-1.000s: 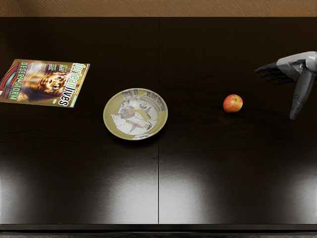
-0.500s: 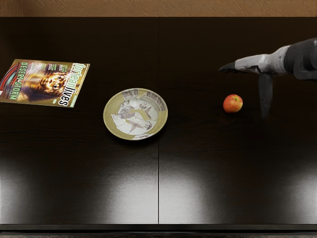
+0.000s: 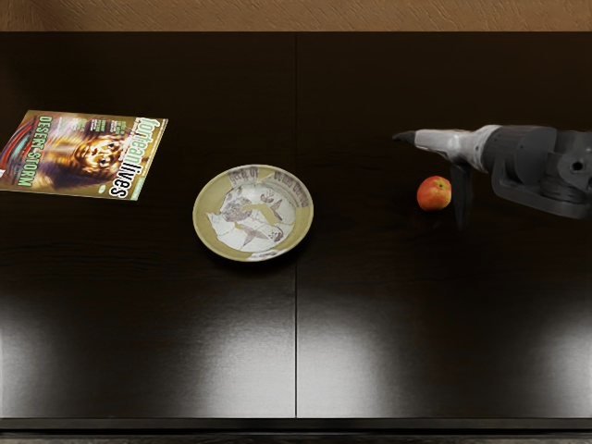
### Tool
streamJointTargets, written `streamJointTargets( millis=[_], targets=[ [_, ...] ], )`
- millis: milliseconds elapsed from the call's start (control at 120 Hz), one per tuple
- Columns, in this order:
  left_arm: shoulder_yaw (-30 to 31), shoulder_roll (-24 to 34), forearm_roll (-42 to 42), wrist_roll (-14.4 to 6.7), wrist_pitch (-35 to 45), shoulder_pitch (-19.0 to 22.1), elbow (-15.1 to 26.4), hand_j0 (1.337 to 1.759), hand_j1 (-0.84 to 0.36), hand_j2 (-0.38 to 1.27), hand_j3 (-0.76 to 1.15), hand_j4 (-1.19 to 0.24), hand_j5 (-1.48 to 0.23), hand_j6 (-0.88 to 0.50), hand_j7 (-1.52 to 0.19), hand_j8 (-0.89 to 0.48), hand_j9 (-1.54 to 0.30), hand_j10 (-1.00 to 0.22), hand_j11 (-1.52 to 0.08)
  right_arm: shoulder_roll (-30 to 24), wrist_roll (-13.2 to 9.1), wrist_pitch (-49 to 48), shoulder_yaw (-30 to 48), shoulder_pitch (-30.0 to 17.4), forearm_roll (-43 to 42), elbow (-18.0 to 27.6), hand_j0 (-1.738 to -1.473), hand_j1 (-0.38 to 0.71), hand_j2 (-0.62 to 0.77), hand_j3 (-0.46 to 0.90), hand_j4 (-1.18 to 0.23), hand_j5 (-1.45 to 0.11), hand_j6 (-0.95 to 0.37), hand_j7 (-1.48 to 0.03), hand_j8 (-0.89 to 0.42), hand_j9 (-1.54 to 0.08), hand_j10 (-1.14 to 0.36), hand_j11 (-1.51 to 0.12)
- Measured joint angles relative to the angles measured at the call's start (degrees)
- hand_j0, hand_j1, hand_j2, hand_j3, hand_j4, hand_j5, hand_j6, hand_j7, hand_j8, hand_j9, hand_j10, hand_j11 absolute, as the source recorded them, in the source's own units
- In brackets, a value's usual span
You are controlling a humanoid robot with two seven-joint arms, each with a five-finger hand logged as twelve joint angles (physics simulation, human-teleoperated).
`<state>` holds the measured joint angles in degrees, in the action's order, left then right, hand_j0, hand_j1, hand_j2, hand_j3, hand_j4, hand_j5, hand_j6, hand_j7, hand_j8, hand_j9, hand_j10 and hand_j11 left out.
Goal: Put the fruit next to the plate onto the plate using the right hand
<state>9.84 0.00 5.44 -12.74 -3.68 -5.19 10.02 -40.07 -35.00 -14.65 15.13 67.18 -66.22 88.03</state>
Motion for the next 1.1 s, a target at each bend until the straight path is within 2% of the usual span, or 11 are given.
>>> streamJointTargets(
  millis=[167,500,642,842,1100],
  targets=[
    [0.00,0.00,0.01,0.00,0.00,0.00,0.00,1.658,0.35,0.00,0.00,0.00,0.00,0.00,0.00,0.00,0.00,0.00,0.00,3.28,0.00,2.40,-0.15,-2.19,-3.89,-1.76,-1.658,-0.35,0.00,0.00,0.00,0.00,-0.01,0.00,0.00,0.00,0.00,0.00],
    [0.00,0.00,0.00,0.00,-0.01,0.00,0.00,1.658,0.35,0.00,0.00,0.00,0.00,0.00,0.00,0.00,0.00,0.00,0.00,3.53,0.00,7.98,0.16,-5.93,-8.32,-3.46,-1.658,-0.29,-0.01,0.00,-0.05,-0.06,-0.06,-0.06,-0.05,-0.06,-0.05,-0.06],
    [0.00,0.00,0.00,0.00,-0.01,0.00,0.00,1.658,0.35,0.00,0.00,0.00,0.00,0.00,0.00,0.00,0.00,0.00,0.00,4.06,0.00,9.53,0.13,-6.96,-8.88,-5.86,-1.658,-0.24,-0.02,0.00,-0.09,-0.12,-0.10,-0.12,-0.09,-0.12,-0.09,-0.12],
    [0.00,0.00,0.00,0.00,0.00,0.00,0.00,1.658,0.35,0.00,0.00,0.00,0.00,0.00,0.00,0.00,0.00,0.00,0.00,7.82,0.00,9.97,-0.25,-7.37,-9.04,-11.53,-1.658,-0.19,-0.02,0.00,-0.14,-0.17,-0.14,-0.17,-0.14,-0.17,-0.14,-0.17],
    [0.00,0.00,0.01,0.00,0.00,0.00,0.00,1.658,0.35,0.00,0.00,0.00,0.00,0.00,0.00,0.00,0.00,0.00,0.00,9.16,0.00,10.05,-0.54,-7.41,-9.07,-14.63,-1.658,-0.12,-0.04,0.00,-0.19,-0.25,-0.20,-0.25,-0.20,-0.25,-0.19,-0.25]
  ],
)
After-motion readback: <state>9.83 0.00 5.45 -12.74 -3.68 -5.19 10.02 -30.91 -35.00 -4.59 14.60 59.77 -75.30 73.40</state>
